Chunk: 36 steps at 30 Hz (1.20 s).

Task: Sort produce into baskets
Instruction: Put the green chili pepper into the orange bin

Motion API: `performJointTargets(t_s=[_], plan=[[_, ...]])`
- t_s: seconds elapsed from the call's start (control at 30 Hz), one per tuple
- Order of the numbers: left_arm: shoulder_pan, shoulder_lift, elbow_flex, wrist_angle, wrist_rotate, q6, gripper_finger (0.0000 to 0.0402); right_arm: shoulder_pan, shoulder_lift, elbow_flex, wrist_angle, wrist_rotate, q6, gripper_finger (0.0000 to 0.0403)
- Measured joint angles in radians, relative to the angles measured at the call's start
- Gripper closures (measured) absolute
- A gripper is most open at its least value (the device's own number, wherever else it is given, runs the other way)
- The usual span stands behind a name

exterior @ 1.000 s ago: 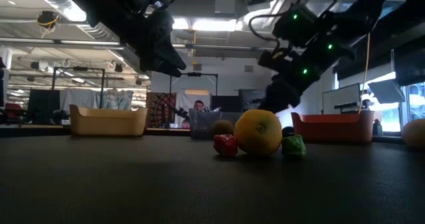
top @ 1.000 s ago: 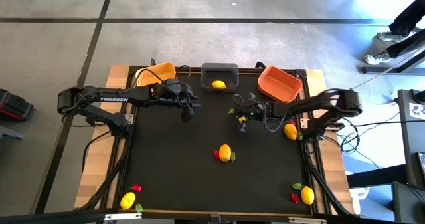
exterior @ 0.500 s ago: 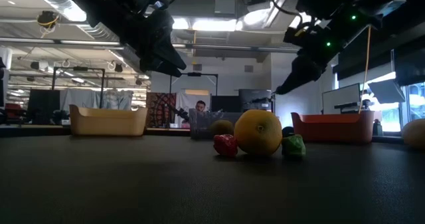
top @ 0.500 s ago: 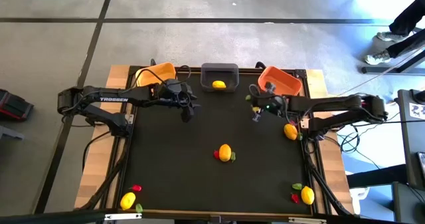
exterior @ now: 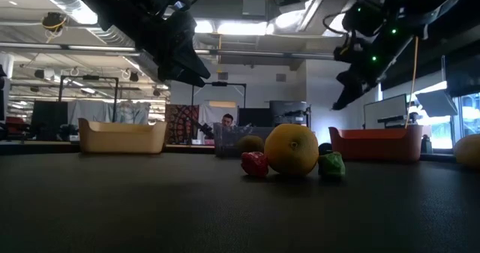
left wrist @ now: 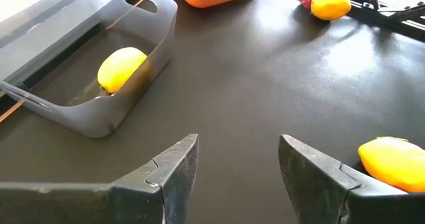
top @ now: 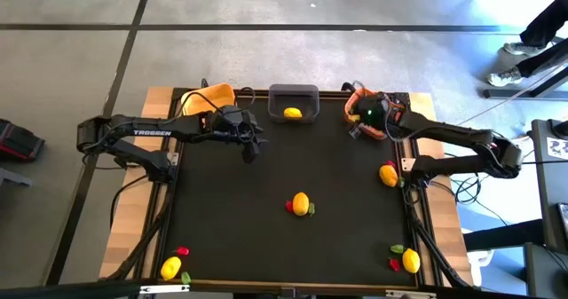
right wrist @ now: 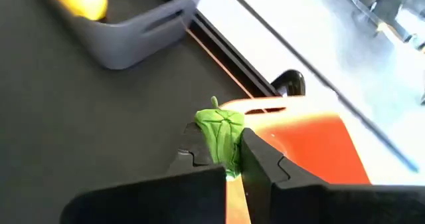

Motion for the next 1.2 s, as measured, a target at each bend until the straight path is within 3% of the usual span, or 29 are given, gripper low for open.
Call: performJointTargets(t_s=[0.23, 0.47, 1.2], plan=[[0.0, 0.0, 0.0, 0.001, 0.0, 0.0, 0.0198, -0.187, 0.008, 0.0, 0.005, -0.131, 0.018, 0.0388], [0.0, 0.0, 0.0, 0.003, 0.0, 0.001, 0.0198, -0.314, 0.094, 0.001, 0.038, -0.203, 0.038, 0.0388], [0.0, 0.0, 0.0, 0.003, 0.0, 0.008, 0.0199, -0.353, 0.351, 0.001, 0.186, -0.194, 0.038, 0.0388]])
